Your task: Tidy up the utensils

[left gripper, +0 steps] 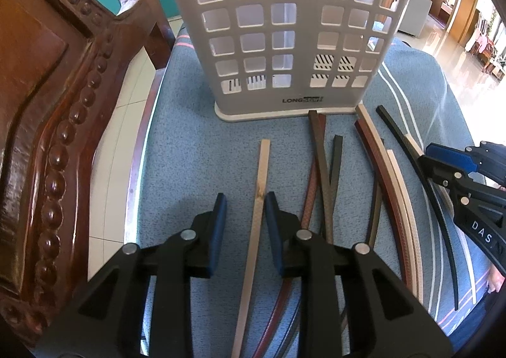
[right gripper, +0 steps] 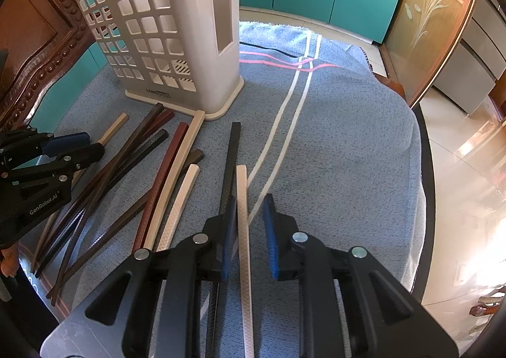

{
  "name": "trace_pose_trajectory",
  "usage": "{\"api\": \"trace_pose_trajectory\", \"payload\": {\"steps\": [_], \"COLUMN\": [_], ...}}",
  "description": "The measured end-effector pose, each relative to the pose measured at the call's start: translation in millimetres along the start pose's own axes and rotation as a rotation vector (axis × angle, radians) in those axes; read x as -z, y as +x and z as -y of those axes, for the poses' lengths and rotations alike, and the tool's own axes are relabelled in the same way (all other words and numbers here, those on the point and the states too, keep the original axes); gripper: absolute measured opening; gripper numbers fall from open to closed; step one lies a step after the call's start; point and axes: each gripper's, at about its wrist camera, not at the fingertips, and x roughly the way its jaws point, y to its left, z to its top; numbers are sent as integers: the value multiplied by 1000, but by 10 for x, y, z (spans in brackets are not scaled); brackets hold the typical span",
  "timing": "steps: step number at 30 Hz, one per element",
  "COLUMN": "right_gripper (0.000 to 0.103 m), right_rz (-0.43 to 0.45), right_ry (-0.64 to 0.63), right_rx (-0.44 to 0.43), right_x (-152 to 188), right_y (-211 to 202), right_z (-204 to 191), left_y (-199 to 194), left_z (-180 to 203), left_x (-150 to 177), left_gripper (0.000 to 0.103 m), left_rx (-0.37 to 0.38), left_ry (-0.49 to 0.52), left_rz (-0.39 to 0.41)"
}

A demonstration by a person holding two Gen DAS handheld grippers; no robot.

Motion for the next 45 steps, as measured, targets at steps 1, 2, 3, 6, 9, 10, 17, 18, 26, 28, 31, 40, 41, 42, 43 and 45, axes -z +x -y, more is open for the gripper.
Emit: {"api": "trace_pose_trajectory", "payload": {"steps": [1,2,3,6,9,10,17,18,26,28,31,40,41,42,43,45], "right_gripper": [19,19,19,19,19,18,6,6,6,6,6,7,7,7,7,7], "right_rz": [0,0,0,1,2,3,41,57,309,365,445,677,703,724,748,782], "right_ry": [1,2,5,12,21,24,77,76,46,47,38,38,57,78,118,202], "right_rx": [-2,-4,-7,-14,-23,-25,-47,-48,-134,-148,-167,-311,-335,-354,-376,-397], "right_x": [1,0,-2,-2,-4,-5,-12,-11,114,160,175,-442,-531,-595,-701,-882], "right_y": [0,0,-2,-8,-14,-17,-114,-167,-1200,-1449,-1789,-2590,-2637,-2680,-2713,-2739], "right_z": [-1,5,16,43,80,95,274,298,505,548,546,444,477,518,571,657], "left_y": [-6,-4,-3,-4,0,1,-192,-288,-1110,-1347,-1660,-2656,-2755,-2864,-2920,-3002], "left_z": [13,1,4,9,12,24,-34,-68,-264,-308,-365,-474,-499,-536,-558,-620], "left_x": [8,6,8,8,7,8,21,25,212,272,306,-90,-138,-214,-260,-393], "left_gripper": [26,24,20,14,10,9,8,8,7,7,7,7,7,7,7,7], "left_rx": [0,8,16,30,39,43,51,63,170,189,194,182,184,178,172,161], "left_ry": [-1,-4,-5,-6,-11,-13,-52,-64,-108,-119,-124,-123,-134,-158,-176,-226], "left_rz": [0,-1,-2,-2,-2,-2,66,95,276,328,399,652,682,721,749,818]}}
